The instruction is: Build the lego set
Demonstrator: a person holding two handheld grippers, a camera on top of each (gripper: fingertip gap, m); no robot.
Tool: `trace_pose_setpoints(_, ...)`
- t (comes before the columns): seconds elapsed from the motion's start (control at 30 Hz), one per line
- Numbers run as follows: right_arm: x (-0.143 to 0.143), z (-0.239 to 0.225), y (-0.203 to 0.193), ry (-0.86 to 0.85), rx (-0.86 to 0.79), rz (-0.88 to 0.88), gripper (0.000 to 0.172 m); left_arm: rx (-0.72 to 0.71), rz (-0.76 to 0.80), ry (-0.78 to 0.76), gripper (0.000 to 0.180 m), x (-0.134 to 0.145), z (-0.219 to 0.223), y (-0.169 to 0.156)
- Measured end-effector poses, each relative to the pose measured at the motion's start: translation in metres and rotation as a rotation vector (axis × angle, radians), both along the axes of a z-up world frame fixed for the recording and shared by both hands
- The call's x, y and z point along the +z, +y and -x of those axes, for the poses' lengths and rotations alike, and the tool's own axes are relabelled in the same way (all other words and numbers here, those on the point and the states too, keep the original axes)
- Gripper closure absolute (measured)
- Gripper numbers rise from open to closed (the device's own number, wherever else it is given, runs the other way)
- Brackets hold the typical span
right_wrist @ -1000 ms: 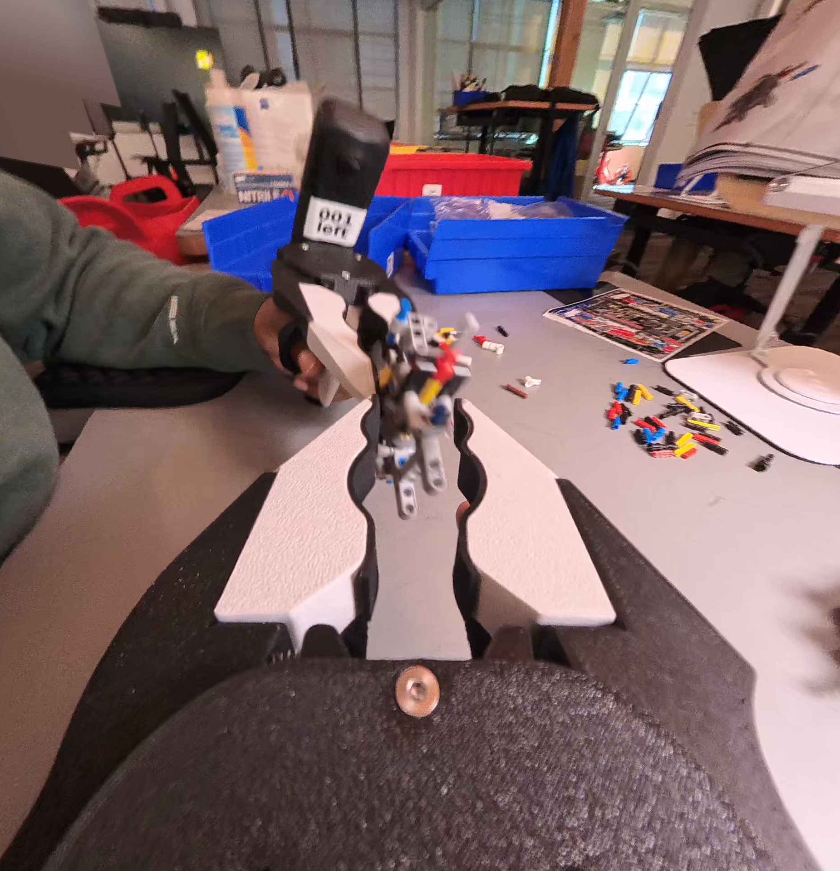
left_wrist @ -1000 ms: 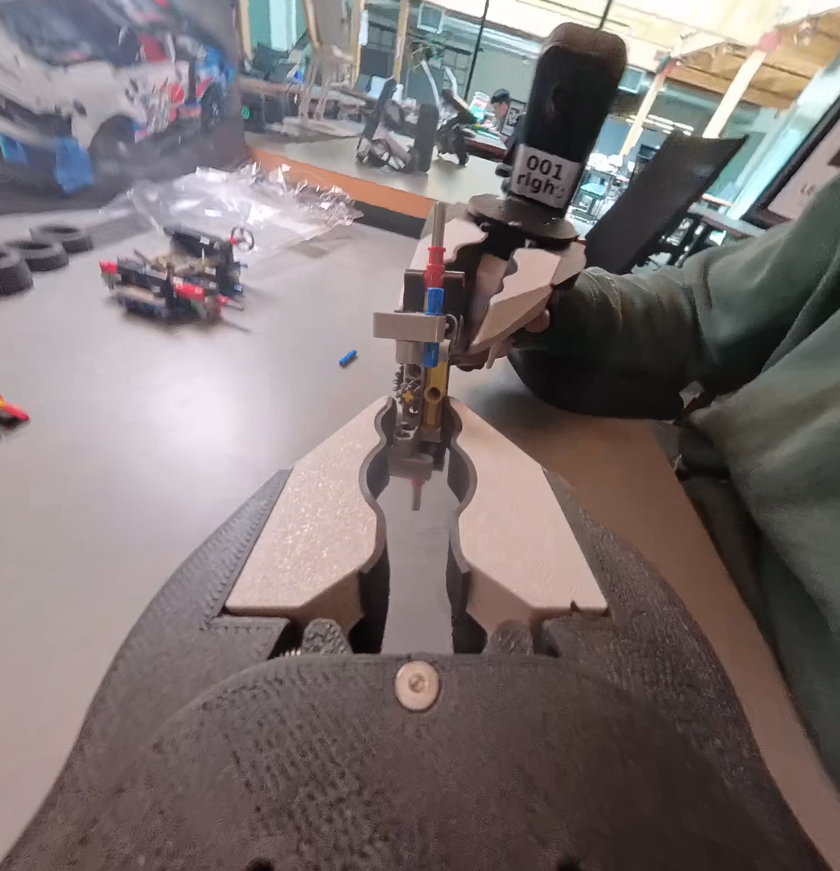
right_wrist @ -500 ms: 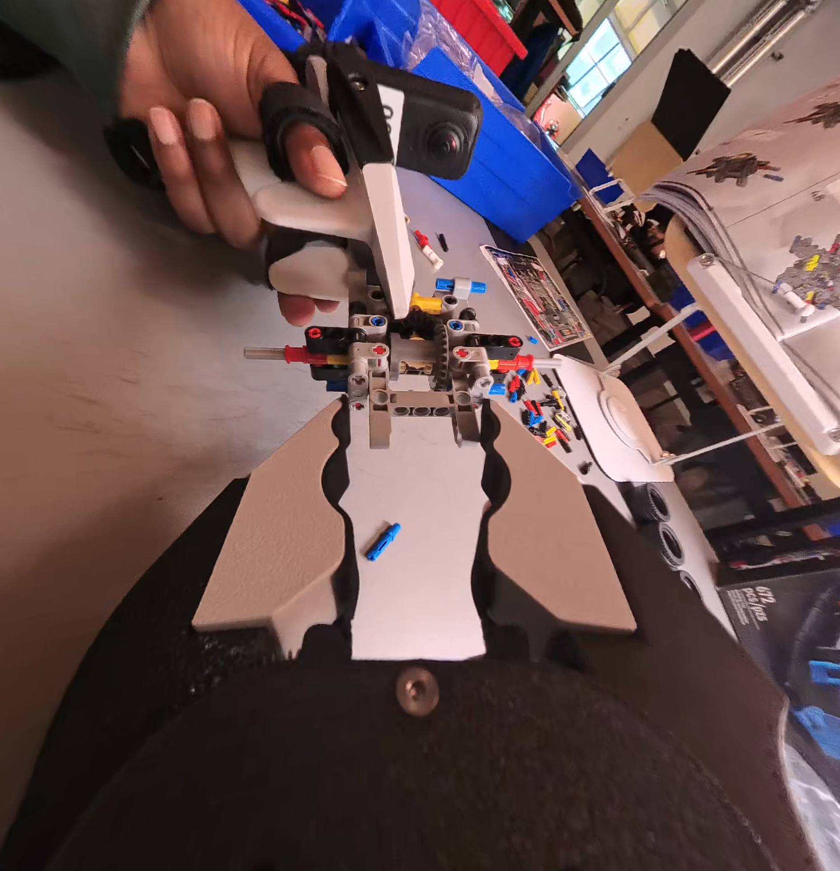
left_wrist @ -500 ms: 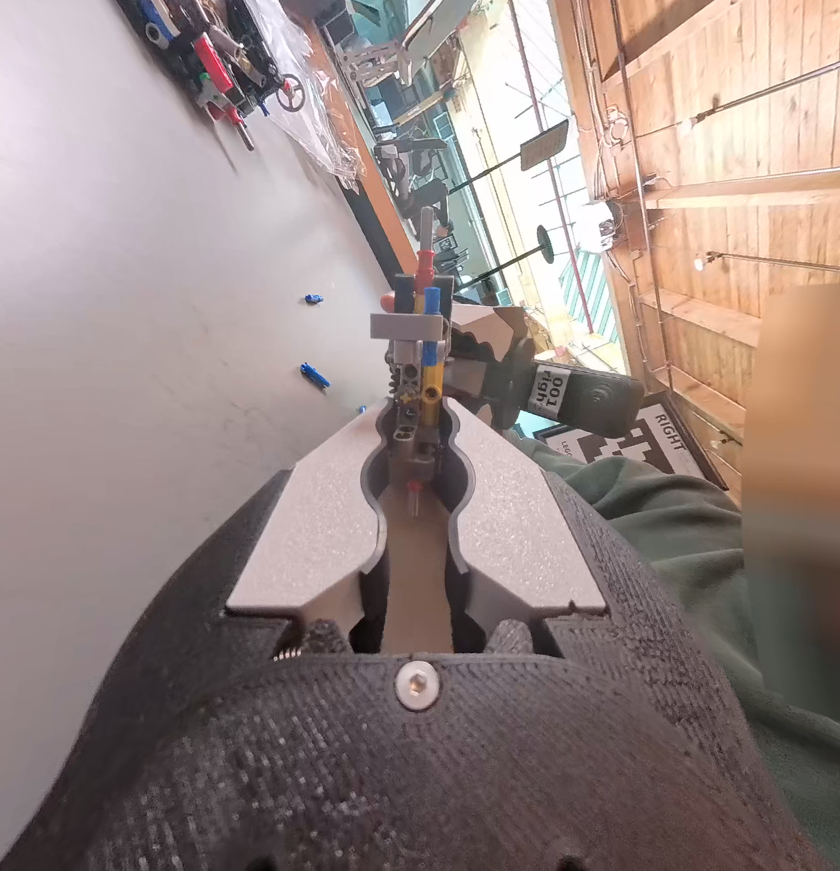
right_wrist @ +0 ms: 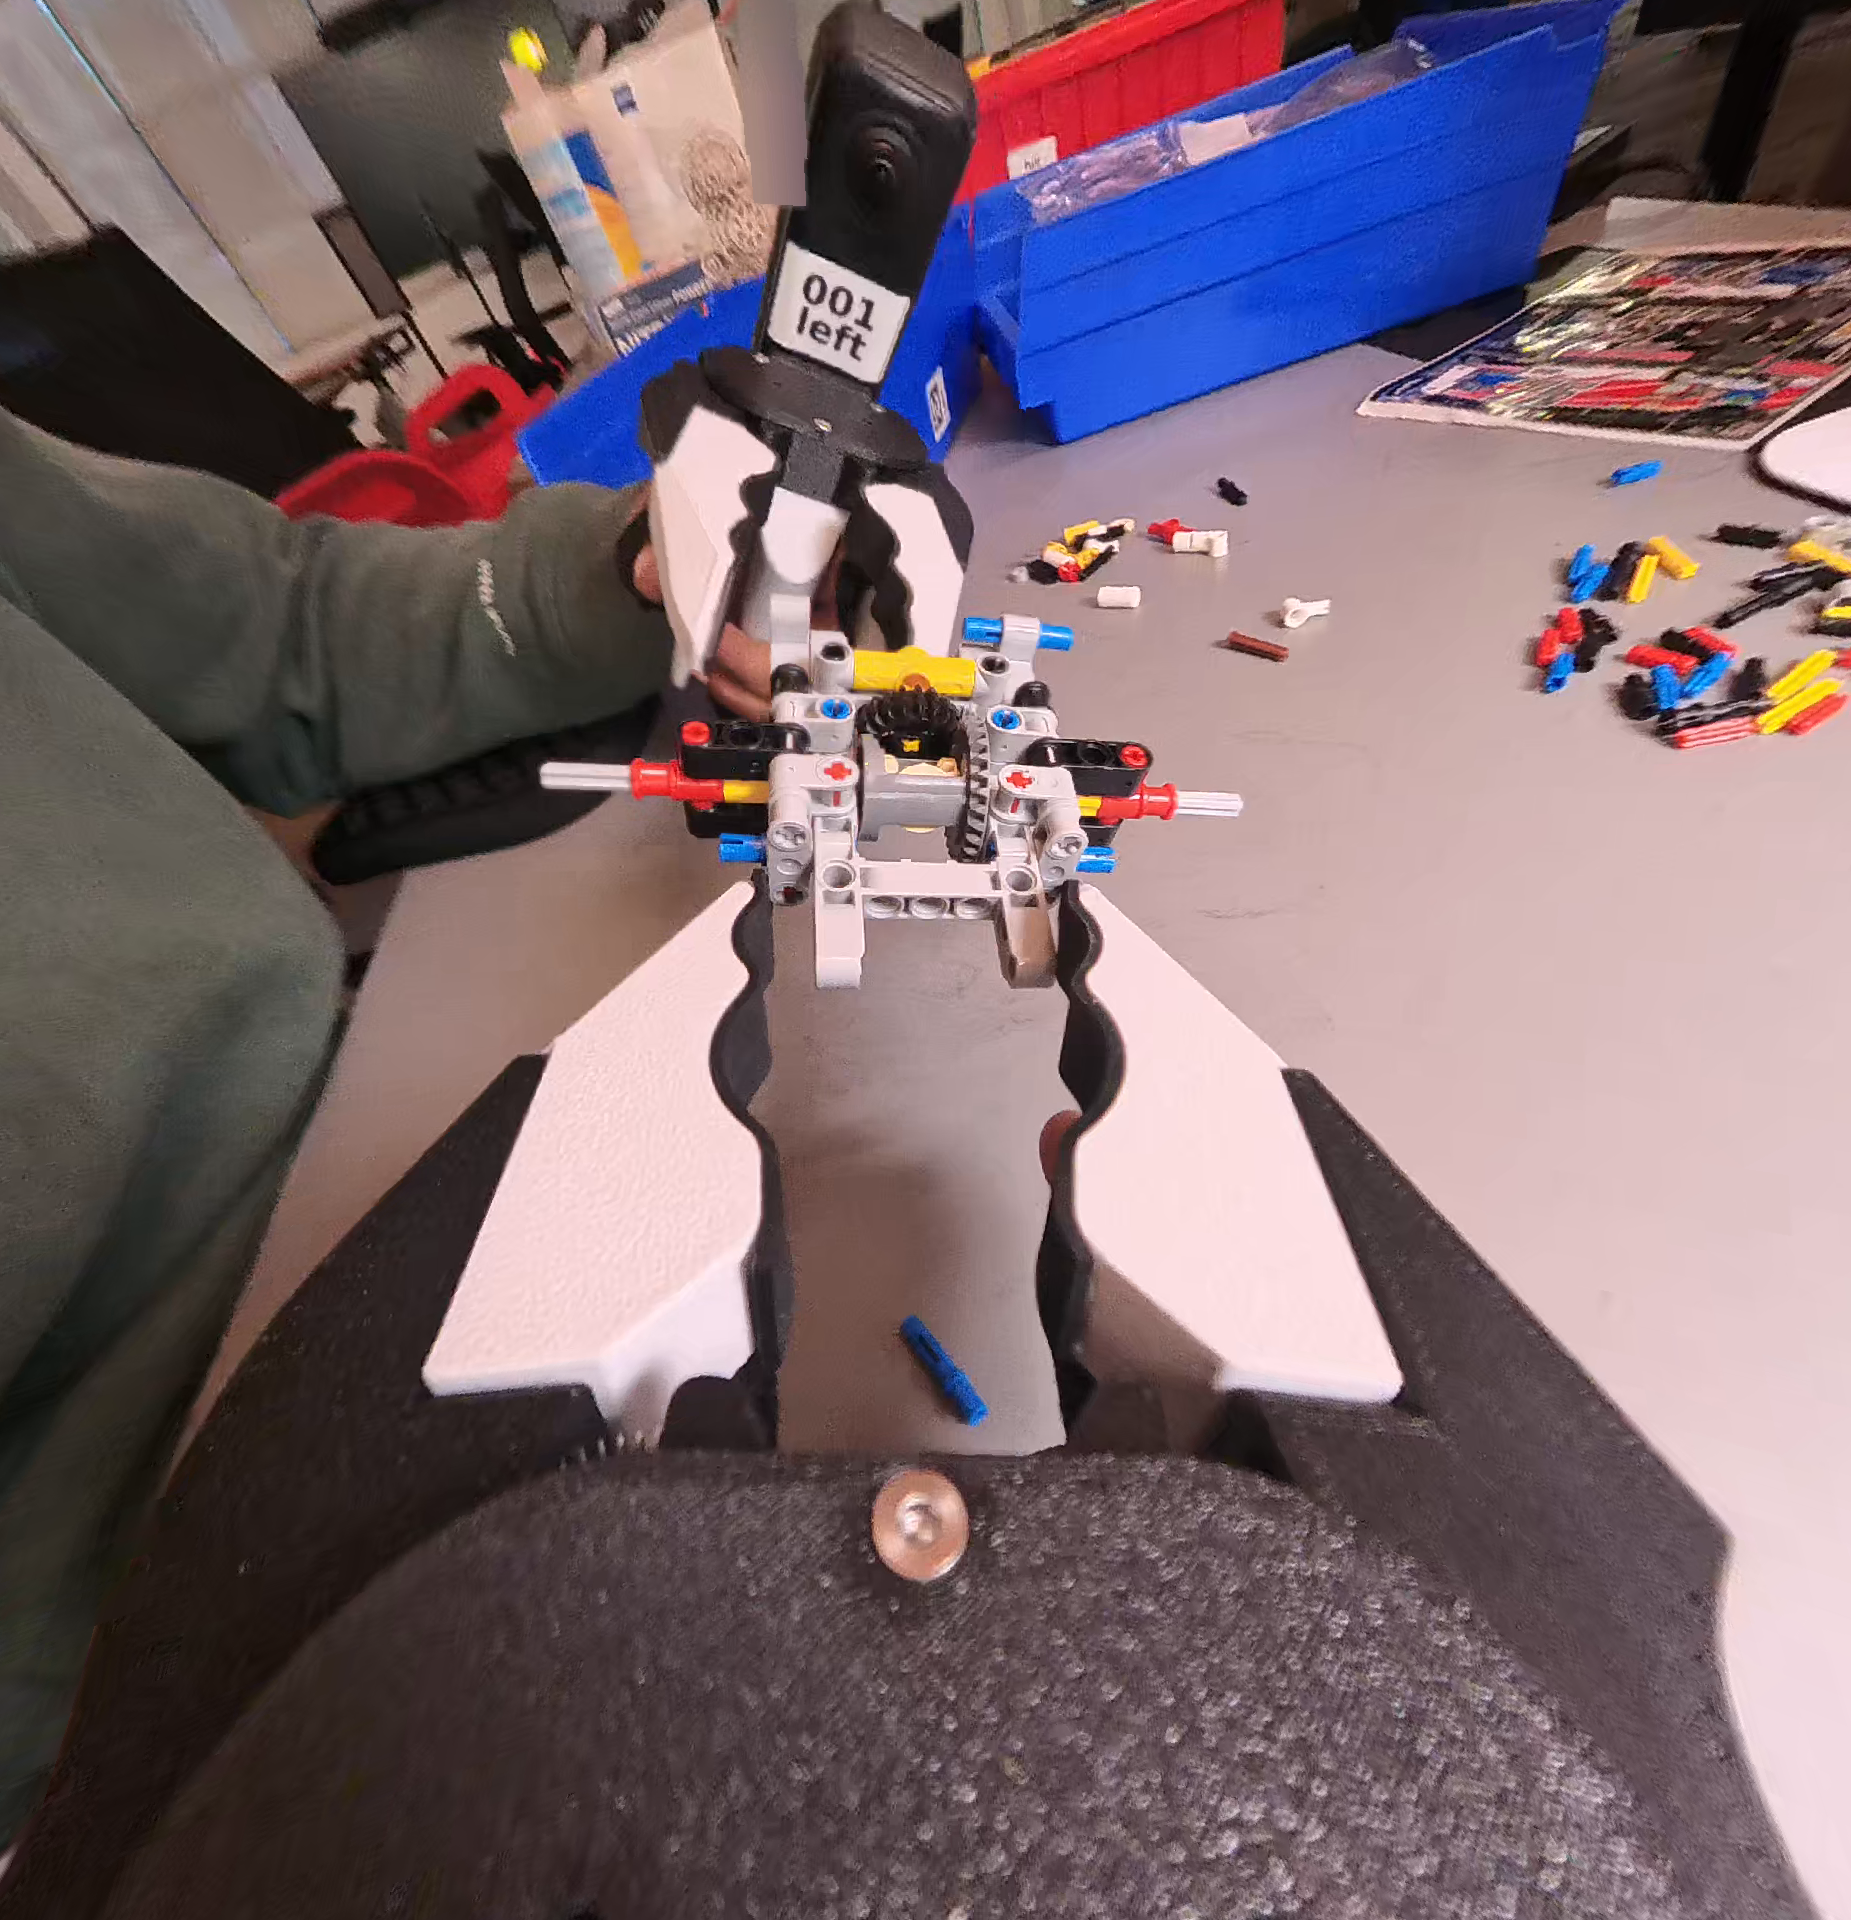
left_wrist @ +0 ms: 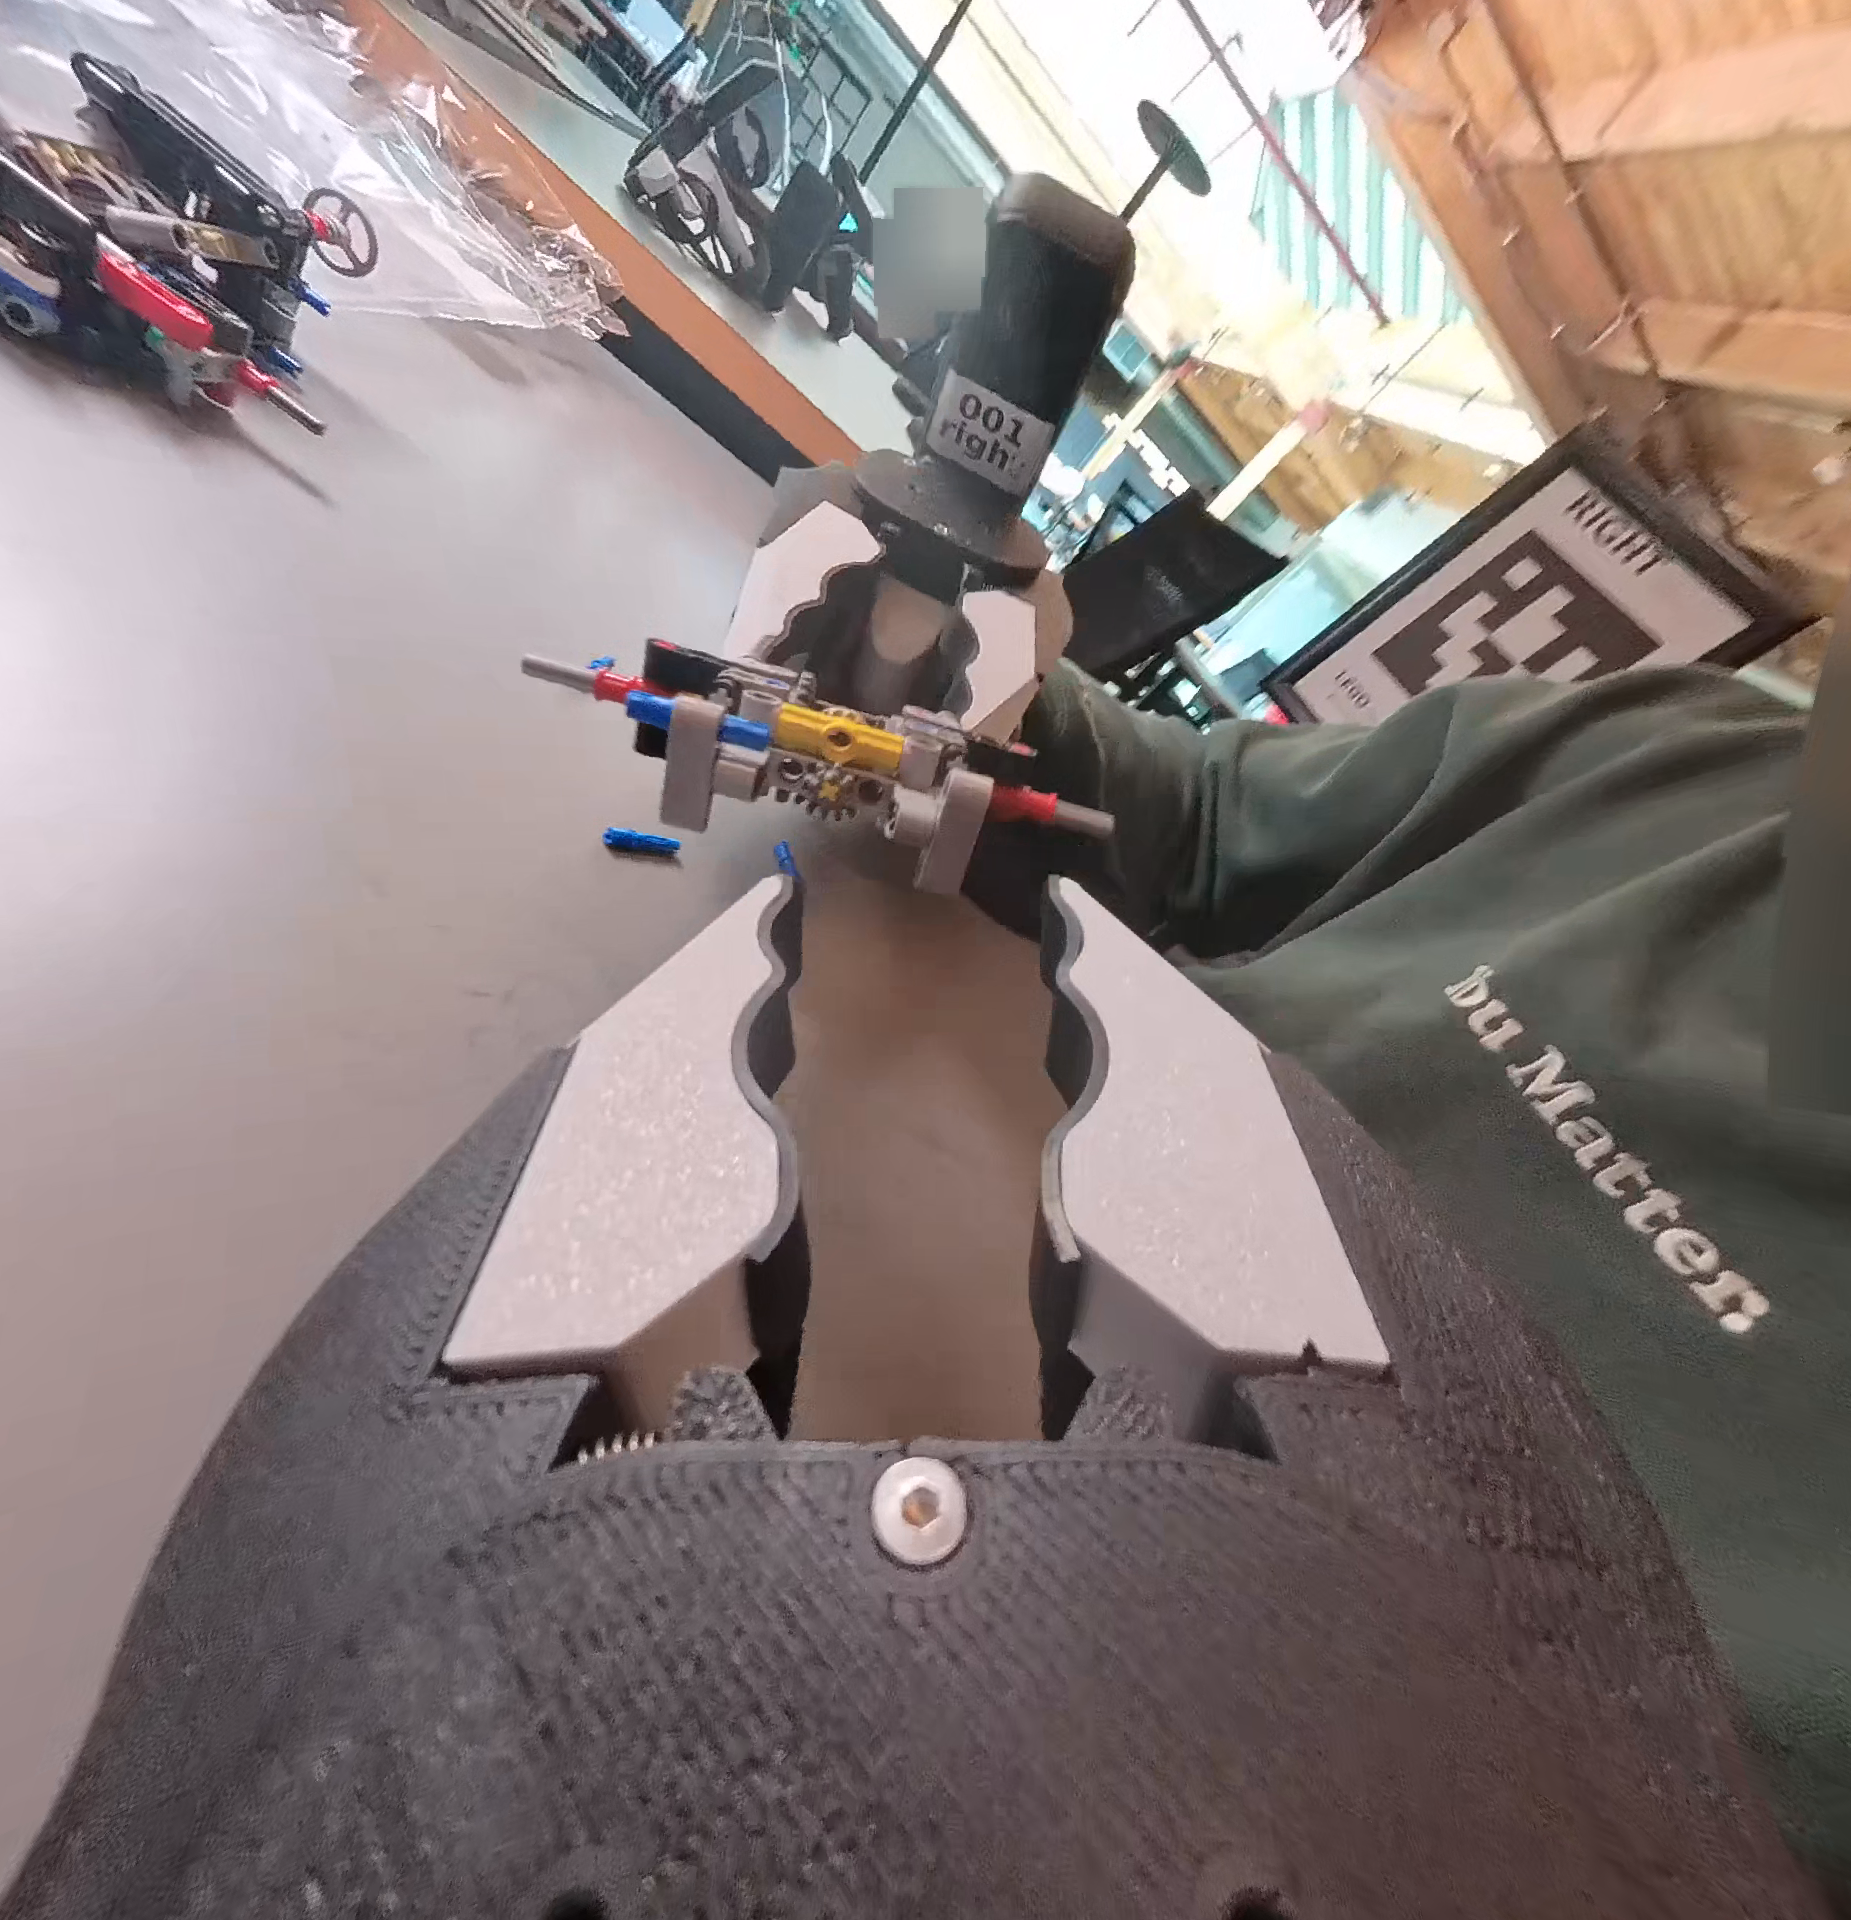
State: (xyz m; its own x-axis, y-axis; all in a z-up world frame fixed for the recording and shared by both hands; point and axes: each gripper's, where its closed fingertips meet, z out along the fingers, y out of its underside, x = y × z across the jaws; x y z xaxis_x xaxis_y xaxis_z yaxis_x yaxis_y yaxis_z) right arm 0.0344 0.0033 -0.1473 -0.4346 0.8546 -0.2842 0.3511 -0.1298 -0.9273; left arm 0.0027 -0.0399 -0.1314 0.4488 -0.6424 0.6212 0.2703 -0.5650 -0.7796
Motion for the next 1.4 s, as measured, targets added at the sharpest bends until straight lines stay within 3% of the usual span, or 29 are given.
trace_pose_setpoints(0.17, 0.009, -0.005, -0.008, 0.001, 0.066, 0.119, 0.118, 0.155, -0.215, 0.355, 0.133, -0.010, 0.023, 0.013)
trace_pose_setpoints(0.3, 0.020, -0.015, -0.027, 0.003, 0.204, 0.247, 0.118, 0.152, -0.454, 0.520, 0.124, -0.001, 0.004, 0.009)
trace_pose_setpoints(0.43, 0.027, -0.025, -0.051, -0.023, 0.361, 0.376, 0.119, 0.089, -0.605, 0.535, 0.126, 0.010, -0.029, -0.003)
trace_pose_setpoints(0.57, 0.037, -0.034, -0.067, -0.022, 0.482, 0.476, 0.118, 0.009, -0.682, 0.414, 0.149, 0.028, -0.054, -0.022)
trace_pose_setpoints(0.73, 0.046, -0.019, -0.047, 0.018, 0.355, 0.544, 0.117, 0.116, -0.682, 0.466, 0.155, 0.036, -0.041, -0.014)
trace_pose_setpoints(0.83, 0.048, -0.007, -0.017, 0.096, 0.171, 0.438, 0.113, 0.196, -0.632, 0.544, 0.155, 0.029, -0.023, -0.001)
trace_pose_setpoints(0.97, 0.056, -0.006, 0.012, 0.230, -0.041, 0.111, 0.110, 0.306, -0.503, 0.719, 0.155, 0.007, 0.008, 0.019)
trace_pose_setpoints(1.07, 0.054, 0.000, 0.002, 0.284, -0.106, -0.245, 0.110, 0.358, -0.417, 0.861, 0.154, -0.011, 0.022, 0.028)
trace_pose_setpoints(1.2, 0.028, 0.018, -0.024, 0.268, -0.095, -0.710, 0.109, 0.323, -0.364, 0.948, 0.154, -0.026, 0.016, 0.028)
trace_pose_setpoints(1.3, 0.013, 0.024, -0.034, 0.265, -0.057, -0.894, 0.123, 0.284, -0.371, 1.011, 0.154, -0.033, 0.009, 0.025)
trace_pose_setpoints(1.4, 0.009, 0.023, -0.034, 0.270, -0.055, -0.908, 0.148, 0.255, -0.375, 1.028, 0.154, -0.037, 0.003, 0.023)
